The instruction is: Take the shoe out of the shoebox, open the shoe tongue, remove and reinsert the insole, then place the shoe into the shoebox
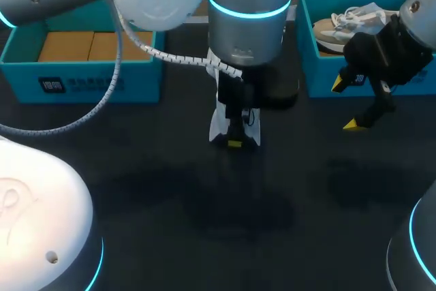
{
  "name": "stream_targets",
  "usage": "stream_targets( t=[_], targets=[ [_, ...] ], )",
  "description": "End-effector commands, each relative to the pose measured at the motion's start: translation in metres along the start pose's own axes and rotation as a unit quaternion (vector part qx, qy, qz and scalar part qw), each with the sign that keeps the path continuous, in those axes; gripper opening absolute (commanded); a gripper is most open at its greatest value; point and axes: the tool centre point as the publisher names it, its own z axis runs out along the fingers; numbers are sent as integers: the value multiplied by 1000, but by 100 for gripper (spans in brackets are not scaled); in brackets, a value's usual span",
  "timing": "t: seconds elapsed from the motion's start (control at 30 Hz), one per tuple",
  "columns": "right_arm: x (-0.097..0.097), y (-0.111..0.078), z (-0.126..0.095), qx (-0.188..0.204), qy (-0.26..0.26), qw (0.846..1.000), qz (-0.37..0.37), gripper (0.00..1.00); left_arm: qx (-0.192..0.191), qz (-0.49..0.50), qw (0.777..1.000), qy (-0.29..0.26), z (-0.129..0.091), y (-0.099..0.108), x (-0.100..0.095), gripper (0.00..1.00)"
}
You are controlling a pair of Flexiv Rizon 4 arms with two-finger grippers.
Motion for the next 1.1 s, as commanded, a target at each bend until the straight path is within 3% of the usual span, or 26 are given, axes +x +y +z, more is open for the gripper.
stream_targets(
  t=[0.03, 0.23, 0.7, 1.1],
  targets=[
    [-1, 0, 1, 1, 1, 1000, 1, 100, 2, 0, 1000, -1, 0, 2, 1, 0],
    [-1, 0, 1, 1, 1, 1000, 1, 100, 2, 2, 1000, -1, 0, 4, 0, 0],
    [-1, 0, 1, 1, 1, 1000, 1, 100, 10, 50, 999, 1, -17, 74, -9, 0],
    [-1, 0, 1, 1, 1, 1000, 1, 100, 33, 40, 998, 38, -19, 149, -39, 0]
  ],
)
